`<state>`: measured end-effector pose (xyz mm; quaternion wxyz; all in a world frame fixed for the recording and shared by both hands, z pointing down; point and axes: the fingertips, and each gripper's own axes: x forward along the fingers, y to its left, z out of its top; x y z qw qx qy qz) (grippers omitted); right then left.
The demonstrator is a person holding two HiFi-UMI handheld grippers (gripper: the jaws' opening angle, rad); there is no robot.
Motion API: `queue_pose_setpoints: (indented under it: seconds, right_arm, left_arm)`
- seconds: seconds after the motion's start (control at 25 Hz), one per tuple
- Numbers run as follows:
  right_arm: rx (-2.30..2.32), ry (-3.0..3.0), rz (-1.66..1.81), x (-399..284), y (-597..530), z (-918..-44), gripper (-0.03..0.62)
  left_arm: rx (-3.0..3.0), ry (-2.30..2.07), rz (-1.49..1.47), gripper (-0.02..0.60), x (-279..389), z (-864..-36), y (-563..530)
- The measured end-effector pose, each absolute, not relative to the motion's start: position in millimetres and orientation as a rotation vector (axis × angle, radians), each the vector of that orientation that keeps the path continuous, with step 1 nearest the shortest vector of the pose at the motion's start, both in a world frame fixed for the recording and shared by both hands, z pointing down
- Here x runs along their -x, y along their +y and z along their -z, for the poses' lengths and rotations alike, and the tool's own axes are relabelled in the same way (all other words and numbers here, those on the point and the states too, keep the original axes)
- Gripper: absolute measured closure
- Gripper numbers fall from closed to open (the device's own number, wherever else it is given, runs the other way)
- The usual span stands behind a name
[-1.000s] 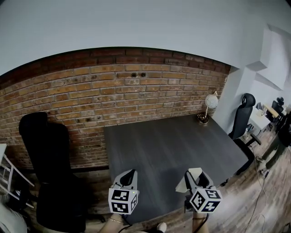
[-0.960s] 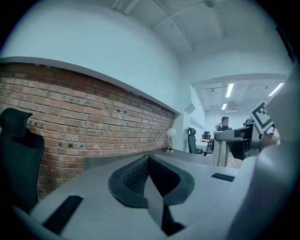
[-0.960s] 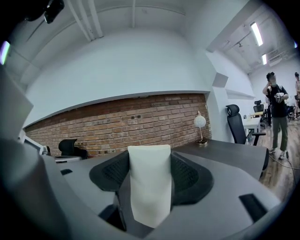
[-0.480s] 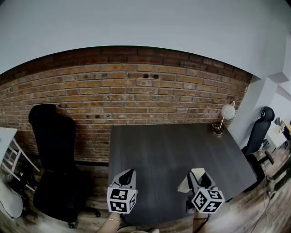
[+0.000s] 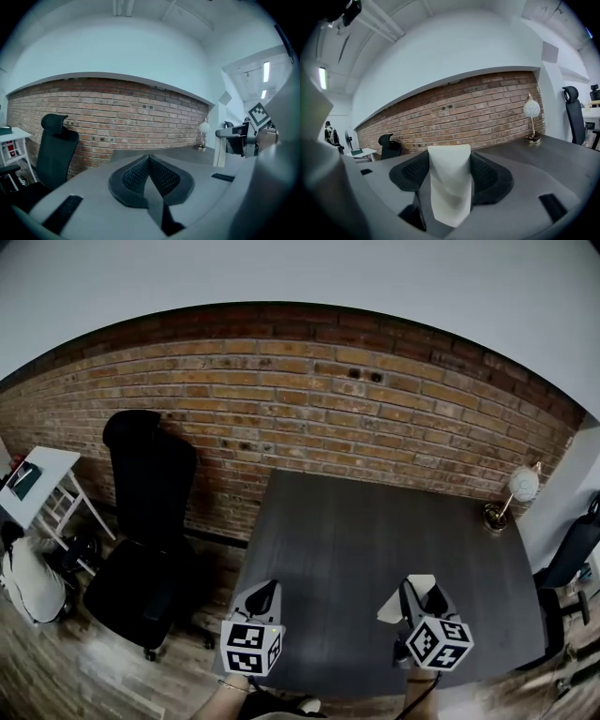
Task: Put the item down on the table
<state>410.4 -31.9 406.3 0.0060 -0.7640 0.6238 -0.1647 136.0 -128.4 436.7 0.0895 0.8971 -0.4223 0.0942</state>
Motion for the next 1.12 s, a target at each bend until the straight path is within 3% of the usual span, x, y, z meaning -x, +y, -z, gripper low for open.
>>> queue_pose_setpoints:
  seconds: [0.24, 1.12]
  right_arm:
    - [2.362, 2.018, 0.542, -405.3, -45.7, -426.2, 0.301]
    - [2.329, 2.281, 0.537, -409.7, -95.0, -445.3, 0.301]
  left_arm:
    - [-2.629, -1.335, -0.316, 0.566, -114.9, -444.6, -137.9]
    - [-2.635, -1.337, -0.332, 0.566, -136.7, -448.3, -175.4]
